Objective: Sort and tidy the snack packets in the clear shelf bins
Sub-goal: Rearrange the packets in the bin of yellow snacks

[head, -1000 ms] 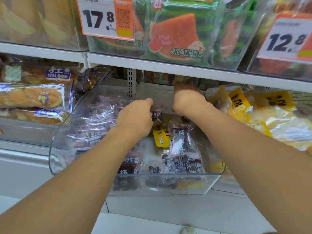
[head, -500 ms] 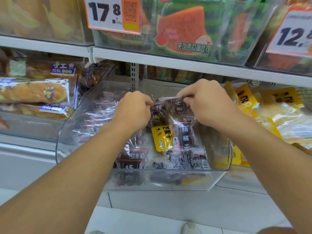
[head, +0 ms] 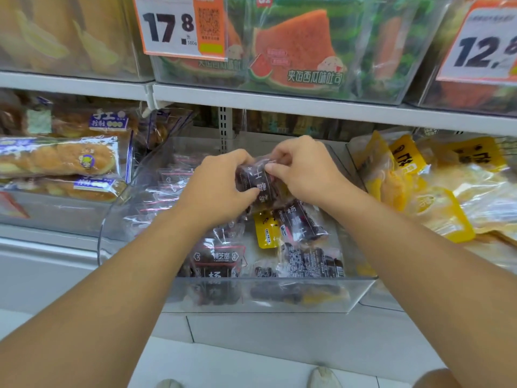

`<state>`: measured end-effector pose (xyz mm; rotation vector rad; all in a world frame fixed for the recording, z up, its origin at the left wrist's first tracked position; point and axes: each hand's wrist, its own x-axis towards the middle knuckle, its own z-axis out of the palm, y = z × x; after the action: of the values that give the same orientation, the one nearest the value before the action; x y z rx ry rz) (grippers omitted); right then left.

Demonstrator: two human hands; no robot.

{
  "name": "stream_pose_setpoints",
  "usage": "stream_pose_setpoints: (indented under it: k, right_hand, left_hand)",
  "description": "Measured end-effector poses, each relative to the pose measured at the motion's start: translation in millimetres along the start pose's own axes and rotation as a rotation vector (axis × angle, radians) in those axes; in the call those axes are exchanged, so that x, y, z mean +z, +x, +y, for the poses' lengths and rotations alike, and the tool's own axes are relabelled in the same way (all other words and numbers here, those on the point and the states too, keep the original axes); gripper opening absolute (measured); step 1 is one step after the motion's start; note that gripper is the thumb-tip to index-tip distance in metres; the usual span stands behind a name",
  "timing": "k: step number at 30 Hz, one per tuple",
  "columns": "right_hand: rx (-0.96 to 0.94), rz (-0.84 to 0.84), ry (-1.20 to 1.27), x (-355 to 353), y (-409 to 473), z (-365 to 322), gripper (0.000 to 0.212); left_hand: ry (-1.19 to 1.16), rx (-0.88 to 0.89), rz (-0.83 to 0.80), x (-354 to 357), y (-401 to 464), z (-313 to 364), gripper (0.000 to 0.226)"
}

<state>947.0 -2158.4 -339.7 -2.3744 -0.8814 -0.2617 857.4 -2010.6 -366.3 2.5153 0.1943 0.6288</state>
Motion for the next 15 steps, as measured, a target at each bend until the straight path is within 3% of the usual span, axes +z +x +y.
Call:
stream_pose_setpoints:
  k: [2, 4, 6, 11, 15]
  right_hand:
    - [0.096, -0.119, -0.139, -1.4, 0.9, 3.5, 0.038]
    - [0.205, -0.428, -0.300, -7.4, -2.5, 8.2, 0.065]
    - [0.218, -0.652, -0.456, -9.0, -9.7, 13.2, 0.071]
    - [0.240, -0.575, -0.484, -26.4, -16.9, 4.6, 0.077]
    - [0.188, -0.457, -0.450, -46.2, -23.4, 2.4, 0.051]
  left_hand:
    - [0.196, 0.017, 0.013, 3.9, 1.8, -1.3, 0.033]
    - [0.302, -0.008, 0.000, 4.1, 4.1, 3.4, 0.035]
    - [0.337, -0.033, -0.030, 4.0, 5.5, 9.6, 0.036]
    - [0.281, 0.020, -0.013, 5.1, 6.3, 13.6, 0.028]
    - [0.226, -0.013, 0.083, 0.6, 10.9, 11.2, 0.025]
